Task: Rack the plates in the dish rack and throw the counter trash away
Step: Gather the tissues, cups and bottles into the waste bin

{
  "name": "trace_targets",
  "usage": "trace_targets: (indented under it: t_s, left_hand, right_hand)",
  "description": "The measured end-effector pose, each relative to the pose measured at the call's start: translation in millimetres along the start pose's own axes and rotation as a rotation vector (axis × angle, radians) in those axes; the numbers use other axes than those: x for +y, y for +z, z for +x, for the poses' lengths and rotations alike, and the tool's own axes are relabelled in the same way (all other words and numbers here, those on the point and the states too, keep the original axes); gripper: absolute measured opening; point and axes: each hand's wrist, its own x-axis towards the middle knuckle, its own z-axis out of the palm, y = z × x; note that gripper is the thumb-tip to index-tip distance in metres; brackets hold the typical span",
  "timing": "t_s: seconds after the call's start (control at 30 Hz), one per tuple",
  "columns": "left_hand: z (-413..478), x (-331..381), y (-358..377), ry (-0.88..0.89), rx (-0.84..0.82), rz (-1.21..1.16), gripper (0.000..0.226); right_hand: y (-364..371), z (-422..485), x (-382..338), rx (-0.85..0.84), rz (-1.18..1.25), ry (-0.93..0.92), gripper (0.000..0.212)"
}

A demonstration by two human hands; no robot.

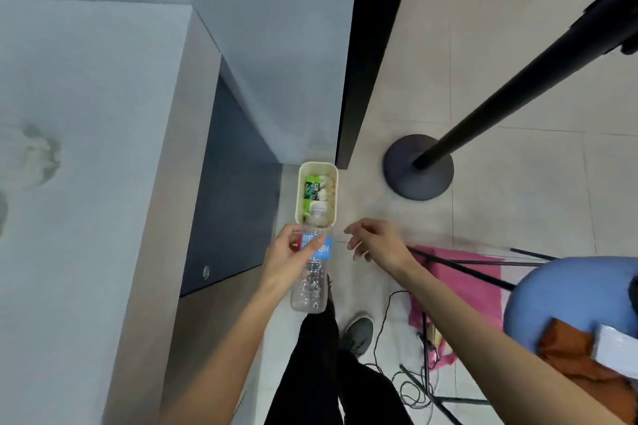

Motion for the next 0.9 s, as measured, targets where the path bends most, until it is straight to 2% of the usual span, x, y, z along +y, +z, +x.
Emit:
trace_targets:
  t_s: [0.27,0.47,0.57,0.63,0.73,0.9]
  left_hand:
    - [174,-79,42,-0.078,0.063,-0.118,0.042]
    - [307,-144,75,-0.071,0.132,-0.073,0.048]
    - [367,-169,88,-0.046,0.142,-0.034,0.053]
    - [399,-182,96,-0.026,0.133,0.008,0.054]
    - [434,-197,108,-0.037,0.095,0.078,0.050]
    - [472,-224,131,-0.052,0.054,0.194,0.053]
  right_hand:
    - [6,136,92,0.037,-0.035,0.118,0.016]
    - [29,260,161,0.125,-0.099,0.151,0.018]
    - [47,322,195,0.171,-0.248,0.115,0.016]
    - [58,352,214,0.168,-0.396,0.108,0.025]
    - [71,382,231,0.136,-0.487,0.109,0.033]
    - [74,412,247,0.102,-0.570,0.076,0.014]
